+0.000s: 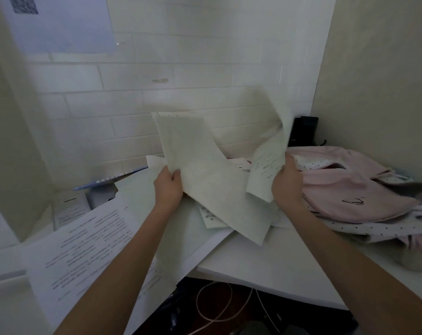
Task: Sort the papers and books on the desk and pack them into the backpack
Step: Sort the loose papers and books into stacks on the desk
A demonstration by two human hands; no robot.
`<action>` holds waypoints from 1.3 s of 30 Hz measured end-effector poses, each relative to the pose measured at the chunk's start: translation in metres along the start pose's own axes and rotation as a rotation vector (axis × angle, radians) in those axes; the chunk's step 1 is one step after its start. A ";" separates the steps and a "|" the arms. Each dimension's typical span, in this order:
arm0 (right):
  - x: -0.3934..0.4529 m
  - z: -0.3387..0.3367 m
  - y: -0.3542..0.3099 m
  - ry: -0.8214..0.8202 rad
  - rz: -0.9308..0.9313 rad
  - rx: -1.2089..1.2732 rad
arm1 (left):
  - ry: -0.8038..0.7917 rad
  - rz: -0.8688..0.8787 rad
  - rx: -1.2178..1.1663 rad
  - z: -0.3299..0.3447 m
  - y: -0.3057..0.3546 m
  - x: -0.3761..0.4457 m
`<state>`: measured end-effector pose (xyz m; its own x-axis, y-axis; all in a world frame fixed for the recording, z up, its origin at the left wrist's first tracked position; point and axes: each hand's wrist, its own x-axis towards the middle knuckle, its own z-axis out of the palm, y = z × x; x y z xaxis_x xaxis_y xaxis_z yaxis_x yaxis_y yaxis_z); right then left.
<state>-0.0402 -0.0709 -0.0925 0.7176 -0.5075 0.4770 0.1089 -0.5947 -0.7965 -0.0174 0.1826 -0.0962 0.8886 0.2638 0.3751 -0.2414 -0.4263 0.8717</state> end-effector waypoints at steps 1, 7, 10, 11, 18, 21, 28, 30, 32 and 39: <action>-0.002 0.000 -0.003 0.014 -0.051 0.033 | -0.013 -0.004 -0.025 0.003 0.002 -0.001; -0.016 0.001 -0.036 -0.063 -0.407 -0.003 | -0.082 -0.030 -0.197 0.012 0.006 -0.005; -0.032 0.009 -0.050 -0.384 -0.618 -0.231 | -0.115 -0.086 -0.276 0.012 0.006 -0.002; -0.040 0.013 -0.052 -0.542 -0.650 -0.331 | -0.129 -0.109 -0.298 0.013 0.005 -0.001; -0.079 0.029 -0.057 -0.615 -0.721 -0.724 | -0.117 -0.296 -0.499 0.009 -0.004 0.000; -0.086 0.028 -0.063 -0.569 -0.701 -0.681 | -0.194 -0.371 -0.653 0.007 0.004 -0.004; -0.092 0.041 -0.079 -0.627 -0.631 -0.740 | -0.475 0.014 -0.267 0.002 -0.002 -0.009; -0.096 0.039 -0.081 -0.661 -0.591 -0.672 | -0.526 0.058 -0.245 0.003 -0.002 -0.008; -0.094 0.036 -0.078 -0.713 -0.502 -0.590 | -0.585 0.056 -0.262 0.002 -0.001 -0.007; -0.071 0.027 -0.043 -0.678 -0.061 0.106 | -0.457 0.122 -0.090 0.005 0.002 -0.009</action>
<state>-0.0771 0.0077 -0.1021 0.9762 0.0476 0.2115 0.2043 -0.5278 -0.8244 -0.0242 0.1752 -0.0999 0.9271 -0.1998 0.3170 -0.3696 -0.3484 0.8614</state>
